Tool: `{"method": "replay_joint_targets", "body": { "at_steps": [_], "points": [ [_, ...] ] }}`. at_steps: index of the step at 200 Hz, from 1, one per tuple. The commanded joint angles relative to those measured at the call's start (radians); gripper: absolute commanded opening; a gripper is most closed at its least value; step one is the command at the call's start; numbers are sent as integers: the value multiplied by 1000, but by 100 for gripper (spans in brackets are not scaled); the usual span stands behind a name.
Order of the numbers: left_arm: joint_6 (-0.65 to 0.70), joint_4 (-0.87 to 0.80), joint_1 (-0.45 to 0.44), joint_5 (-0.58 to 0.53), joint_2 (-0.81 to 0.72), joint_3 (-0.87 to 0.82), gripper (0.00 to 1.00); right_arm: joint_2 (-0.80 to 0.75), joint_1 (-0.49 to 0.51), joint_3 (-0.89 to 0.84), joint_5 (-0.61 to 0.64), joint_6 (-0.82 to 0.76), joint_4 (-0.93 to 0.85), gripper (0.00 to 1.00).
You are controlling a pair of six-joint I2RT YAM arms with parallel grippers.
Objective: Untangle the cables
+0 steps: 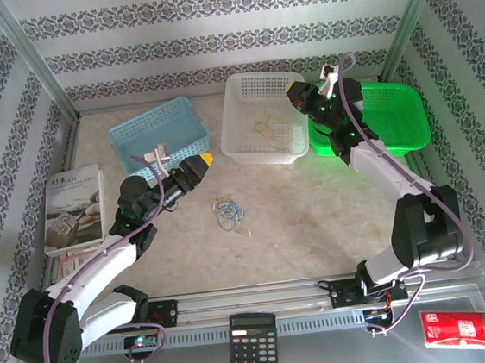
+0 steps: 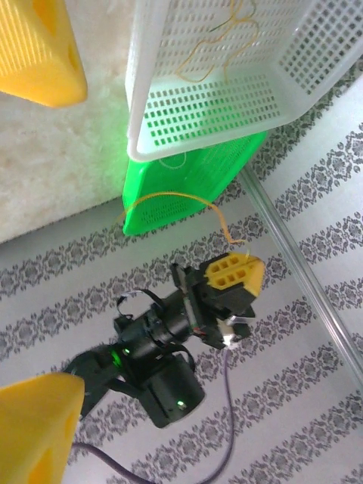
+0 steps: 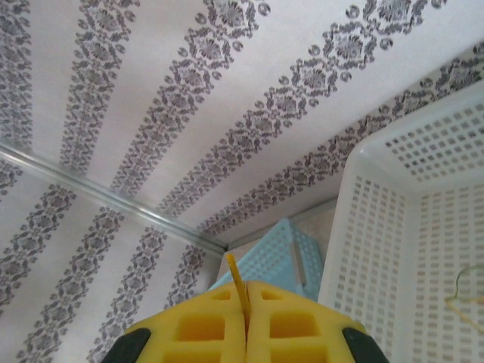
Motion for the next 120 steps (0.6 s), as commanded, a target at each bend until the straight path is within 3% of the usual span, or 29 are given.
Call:
{"method": "replay_joint_targets", "body": {
  "at_steps": [1, 65, 75, 100, 120],
  "points": [
    [28, -34, -9, -12, -11, 6, 100, 70, 6, 82, 48, -48, 15, 0],
    [21, -73, -8, -14, -18, 7, 100, 315, 19, 280, 116, -121, -5, 0],
    [22, -76, -9, -15, -22, 8, 100, 349, 19, 313, 125, -134, -28, 9],
    [37, -110, -9, -14, -41, 20, 100, 417, 19, 397, 108, -161, -89, 45],
    [53, -144, -9, -15, -57, 29, 100, 426, 21, 425, 91, -175, -123, 52]
  ]
}}
